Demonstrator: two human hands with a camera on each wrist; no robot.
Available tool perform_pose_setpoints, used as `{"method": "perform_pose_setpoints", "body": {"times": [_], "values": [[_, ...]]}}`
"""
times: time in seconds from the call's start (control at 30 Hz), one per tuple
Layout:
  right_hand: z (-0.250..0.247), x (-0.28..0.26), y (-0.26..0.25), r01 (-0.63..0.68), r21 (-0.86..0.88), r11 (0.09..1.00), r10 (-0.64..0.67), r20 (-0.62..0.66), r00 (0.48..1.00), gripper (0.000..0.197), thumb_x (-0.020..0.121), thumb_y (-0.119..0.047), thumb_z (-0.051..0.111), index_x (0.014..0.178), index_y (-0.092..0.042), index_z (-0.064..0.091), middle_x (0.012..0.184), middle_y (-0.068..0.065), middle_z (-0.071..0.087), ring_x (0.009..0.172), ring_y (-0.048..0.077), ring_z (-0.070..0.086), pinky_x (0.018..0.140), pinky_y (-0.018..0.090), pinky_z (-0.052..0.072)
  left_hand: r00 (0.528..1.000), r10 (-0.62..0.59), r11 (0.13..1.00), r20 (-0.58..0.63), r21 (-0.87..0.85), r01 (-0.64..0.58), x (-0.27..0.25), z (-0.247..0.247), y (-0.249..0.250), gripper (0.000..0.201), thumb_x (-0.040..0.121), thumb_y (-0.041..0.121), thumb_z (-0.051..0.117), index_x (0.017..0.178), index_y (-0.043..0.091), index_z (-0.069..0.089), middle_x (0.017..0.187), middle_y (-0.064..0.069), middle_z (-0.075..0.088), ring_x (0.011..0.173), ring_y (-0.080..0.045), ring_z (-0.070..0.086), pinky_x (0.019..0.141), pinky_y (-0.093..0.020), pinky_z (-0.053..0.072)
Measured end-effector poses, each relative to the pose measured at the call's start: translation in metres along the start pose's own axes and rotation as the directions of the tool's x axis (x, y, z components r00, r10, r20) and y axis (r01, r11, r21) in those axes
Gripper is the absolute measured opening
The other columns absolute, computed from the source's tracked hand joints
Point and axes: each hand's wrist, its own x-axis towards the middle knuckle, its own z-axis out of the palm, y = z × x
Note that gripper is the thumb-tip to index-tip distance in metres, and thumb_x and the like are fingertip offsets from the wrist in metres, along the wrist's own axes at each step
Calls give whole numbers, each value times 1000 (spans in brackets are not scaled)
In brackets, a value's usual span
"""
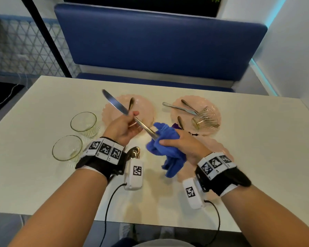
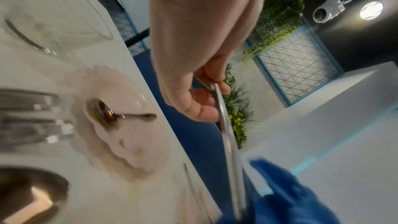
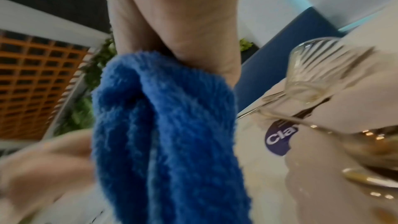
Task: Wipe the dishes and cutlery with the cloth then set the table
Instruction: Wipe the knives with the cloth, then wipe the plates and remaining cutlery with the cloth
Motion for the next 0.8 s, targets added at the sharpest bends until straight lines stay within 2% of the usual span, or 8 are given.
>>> {"method": "perform_pose_setpoints", "body": {"times": [0.13, 0.23, 0.3, 0.37, 0.5, 0.63, 0.7, 0.8], "values": [[-30, -9, -22, 48, 453, 890, -42, -23, 999, 33, 96, -19, 50, 129, -24, 51, 93, 11, 68, 78, 18, 68, 72, 27, 57, 996, 51, 900, 77, 429, -79, -7, -25, -18, 23, 97, 19, 46, 90, 8, 65, 92, -10, 57, 80, -23, 55, 77, -32, 51], [-47, -8, -39, 199, 587, 785, -148, -134, 980, 27, 99, -23, 44, 124, -23, 54, 104, 8, 71, 92, 18, 69, 81, 30, 57, 992, -16, 634, 124, 769, -86, -7, -36, -61, 27, 92, 18, 57, 97, -6, 65, 81, -18, 55, 74, -27, 54, 74, -36, 49], [-52, -1, -42, 231, 624, 747, -149, -182, 972, 31, 98, -26, 47, 129, -22, 53, 124, 13, 62, 110, 25, 62, 93, 38, 52, 992, -36, 398, 123, 912, -99, -4, -43, -86, 25, 88, 20, 62, 99, -3, 63, 79, -14, 61, 75, -27, 60, 78, -35, 54], [-52, 4, -43, 236, 642, 730, -137, -201, 970, 35, 98, -29, 47, 133, -26, 50, 127, 14, 56, 113, 28, 57, 99, 45, 45, 995, -36, 275, 89, 959, -76, -5, -48, -99, 19, 84, 21, 67, 96, 10, 57, 77, 0, 58, 72, -17, 58, 73, -30, 50], [-50, 13, -42, 228, 690, 687, -102, -219, 970, 56, 89, -34, 57, 142, -24, 41, 123, 12, 58, 111, 28, 58, 94, 42, 49, 996, -44, 241, 78, 968, -65, -5, -55, -111, 28, 82, 21, 70, 77, 20, 42, 73, 5, 49, 65, -7, 47, 59, -19, 37], [-47, 18, -40, 200, 670, 714, -66, -221, 973, 48, 95, -36, 48, 142, -27, 40, 138, 12, 52, 123, 27, 54, 98, 43, 48, 998, -46, 178, 49, 983, -40, -3, -53, -107, 31, 78, 19, 74, 74, 17, 43, 78, 2, 51, 77, -16, 53, 73, -26, 45], [-45, 21, -42, 206, 666, 717, -92, -203, 975, 47, 97, -35, 45, 143, -27, 38, 132, 11, 57, 113, 24, 62, 90, 40, 54, 998, -43, 106, 36, 994, -32, -3, -51, -102, 29, 78, 18, 74, 73, 15, 45, 77, 1, 53, 79, -18, 55, 73, -26, 45], [-47, 28, -40, 226, 683, 694, -123, -197, 973, 45, 98, -33, 43, 142, -25, 39, 115, 8, 66, 98, 21, 69, 84, 38, 56, 998, -59, -35, 10, 999, -12, 0, -47, -89, 31, 77, 25, 74, 94, 2, 61, 97, -7, 65, 93, -22, 62, 82, -27, 49]]}}
